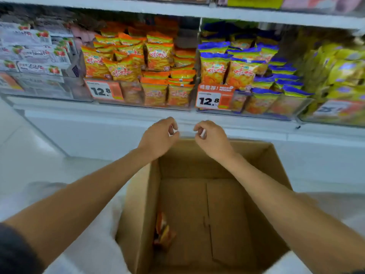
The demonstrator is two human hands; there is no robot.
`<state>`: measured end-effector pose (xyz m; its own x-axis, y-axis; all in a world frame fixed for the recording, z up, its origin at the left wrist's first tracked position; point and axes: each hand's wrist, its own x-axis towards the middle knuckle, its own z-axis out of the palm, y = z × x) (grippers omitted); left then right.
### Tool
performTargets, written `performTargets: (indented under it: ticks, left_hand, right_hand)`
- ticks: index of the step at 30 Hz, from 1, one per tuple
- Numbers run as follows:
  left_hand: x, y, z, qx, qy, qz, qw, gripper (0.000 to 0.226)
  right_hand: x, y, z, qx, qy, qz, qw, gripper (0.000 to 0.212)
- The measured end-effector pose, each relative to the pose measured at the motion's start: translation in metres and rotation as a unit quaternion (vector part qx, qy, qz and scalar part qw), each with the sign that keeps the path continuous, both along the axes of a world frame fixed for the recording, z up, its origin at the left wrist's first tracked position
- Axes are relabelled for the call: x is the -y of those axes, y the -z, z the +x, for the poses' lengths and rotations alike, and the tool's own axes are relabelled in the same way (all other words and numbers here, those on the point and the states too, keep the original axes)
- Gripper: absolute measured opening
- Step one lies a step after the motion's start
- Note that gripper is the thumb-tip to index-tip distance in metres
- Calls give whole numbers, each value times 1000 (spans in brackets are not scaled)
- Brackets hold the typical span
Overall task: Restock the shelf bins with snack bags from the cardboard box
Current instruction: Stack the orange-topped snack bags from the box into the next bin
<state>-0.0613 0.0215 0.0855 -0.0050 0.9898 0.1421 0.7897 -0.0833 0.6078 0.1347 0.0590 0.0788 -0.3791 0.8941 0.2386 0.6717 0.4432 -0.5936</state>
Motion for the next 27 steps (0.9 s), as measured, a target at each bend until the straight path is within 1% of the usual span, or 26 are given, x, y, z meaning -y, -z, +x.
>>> performTargets:
  ticks: [2, 4, 7, 9, 11, 14, 16, 18, 19, 20, 22, 27]
  left_hand:
    - [11, 33, 19, 12, 25, -63, 998, 8]
    - [20, 65, 37, 5, 44, -116, 992, 7]
    - [32, 111, 56, 6, 47, -223, 974, 17]
    - [40, 142, 62, 29, 45, -312, 948, 31]
    - [49, 173, 63, 42, 44, -400, 914, 46]
    - [71, 212, 58, 33, 15, -513, 858, 65]
    - [85, 233, 57, 11, -7, -559, 829, 71]
    - [96, 248, 61, 14, -31, -566, 823, 73]
    - [100, 254, 63, 16, -40, -557, 829, 74]
    - [103, 258, 65, 5, -41, -537, 843, 73]
    - [108, 265, 62, -49, -20, -490, 870, 65]
    - [112, 273, 49, -129, 10, -420, 898, 43]
  right_hand:
    - [15, 29, 27, 34, 5, -44, 998, 12]
    - [24, 59, 48, 81, 8, -90, 993, 12]
    - [32, 105, 72, 127, -4, -193, 973, 16]
    - [38, 134, 85, 126, -9, -260, 957, 13]
    - [46, 161, 96, 105, -1, -309, 945, 10]
    - [57, 198, 108, 82, 5, -369, 926, 10]
    - [62, 217, 112, 80, 6, -401, 912, 7]
    - [65, 230, 114, 77, 7, -424, 902, 7]
    - [66, 234, 114, 73, 8, -431, 899, 7]
    - [66, 237, 113, 66, 11, -436, 897, 7]
    - [67, 240, 112, 51, 20, -445, 894, 8]
    - [69, 240, 111, 28, 34, -455, 889, 9]
